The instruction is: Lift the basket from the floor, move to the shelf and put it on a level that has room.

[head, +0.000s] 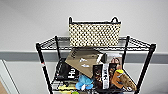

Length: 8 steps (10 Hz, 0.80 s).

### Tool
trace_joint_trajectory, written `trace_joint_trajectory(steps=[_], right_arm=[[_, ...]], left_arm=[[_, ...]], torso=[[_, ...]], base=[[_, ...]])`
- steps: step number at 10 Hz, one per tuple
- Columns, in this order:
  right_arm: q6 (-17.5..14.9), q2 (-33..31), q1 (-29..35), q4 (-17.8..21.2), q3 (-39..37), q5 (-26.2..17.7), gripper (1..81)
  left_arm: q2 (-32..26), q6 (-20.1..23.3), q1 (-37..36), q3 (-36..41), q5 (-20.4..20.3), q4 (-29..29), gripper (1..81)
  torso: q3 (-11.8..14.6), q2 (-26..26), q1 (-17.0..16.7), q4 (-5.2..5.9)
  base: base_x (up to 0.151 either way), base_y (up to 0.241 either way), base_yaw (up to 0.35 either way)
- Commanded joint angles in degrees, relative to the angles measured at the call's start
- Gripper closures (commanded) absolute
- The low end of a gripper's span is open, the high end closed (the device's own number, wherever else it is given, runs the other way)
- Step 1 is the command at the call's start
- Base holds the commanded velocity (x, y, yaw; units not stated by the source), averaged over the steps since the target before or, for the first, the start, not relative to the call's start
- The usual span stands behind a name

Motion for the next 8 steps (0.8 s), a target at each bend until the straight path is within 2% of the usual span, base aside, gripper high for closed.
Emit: trace_joint_trajectory(steps=[1,4,8], right_arm=[[-2.59,3.58,2.13,0.32,-5.1,-2.04,1.0],[-4.35,7.8,0.11,0.24,-9.75,-0.72,1.0],[-4.35,10.53,-2.0,-1.79,-10.46,0.95,1.0]], left_arm=[[5.55,1.02,-1.74,-9.34,2.21,2.66,1.0],[10.74,1.1,-0.43,-16.55,2.21,3.54,1.0],[12.5,1.1,0.63,-16.99,3.62,3.54,1.0]], torso=[[0.0,0.0,0.0,0.0],[0.0,-0.02,0.0,0.0],[0.0,-0.02,-0.02,0.0]], base=[[0.0,0.0,0.0],[0.0,0.0,0.0],[0.0,0.0,0.0]])
